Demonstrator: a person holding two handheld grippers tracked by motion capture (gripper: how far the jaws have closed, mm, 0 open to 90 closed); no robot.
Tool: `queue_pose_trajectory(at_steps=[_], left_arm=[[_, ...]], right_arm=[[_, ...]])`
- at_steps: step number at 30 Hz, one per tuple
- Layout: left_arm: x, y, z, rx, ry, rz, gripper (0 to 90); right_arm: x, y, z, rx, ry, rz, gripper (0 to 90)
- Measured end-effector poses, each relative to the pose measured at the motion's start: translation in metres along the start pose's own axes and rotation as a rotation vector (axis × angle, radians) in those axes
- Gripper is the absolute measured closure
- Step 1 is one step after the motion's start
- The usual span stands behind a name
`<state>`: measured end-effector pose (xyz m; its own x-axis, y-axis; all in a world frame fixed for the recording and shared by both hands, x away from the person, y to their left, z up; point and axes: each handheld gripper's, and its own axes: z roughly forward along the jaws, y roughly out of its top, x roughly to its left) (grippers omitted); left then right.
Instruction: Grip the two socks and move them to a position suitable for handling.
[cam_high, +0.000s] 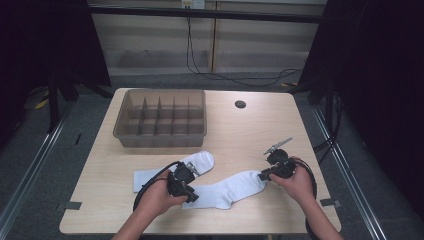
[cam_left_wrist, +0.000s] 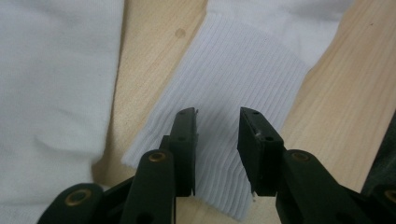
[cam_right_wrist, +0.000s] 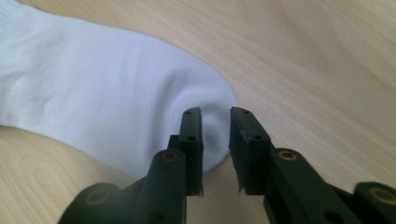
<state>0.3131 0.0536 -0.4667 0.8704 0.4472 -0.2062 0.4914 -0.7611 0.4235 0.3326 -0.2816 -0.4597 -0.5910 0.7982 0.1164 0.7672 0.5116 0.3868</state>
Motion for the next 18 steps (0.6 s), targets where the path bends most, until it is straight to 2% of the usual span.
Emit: queue_pose_trajectory(at_steps=[8,12,18], left_arm=[[0.009,-0.004,-0.021,-0.007,0.053,-0.04,55.5],[0.016,-0.009,-0.031,-0.012,0.07,-0.078,52.9],[0.025,-0.013,-0.041,-0.022,0.103,-0.104,50.1]], right_arm=[[0.004,0.018,-0.007,-0.03,-0.027,-0.004,64.6],[0.007,0.027,-0.005,-0.017,-0.032,-0.026,63.4],[0.013,0.044,-0.001,-0.01,-0.035,-0.048,61.9]])
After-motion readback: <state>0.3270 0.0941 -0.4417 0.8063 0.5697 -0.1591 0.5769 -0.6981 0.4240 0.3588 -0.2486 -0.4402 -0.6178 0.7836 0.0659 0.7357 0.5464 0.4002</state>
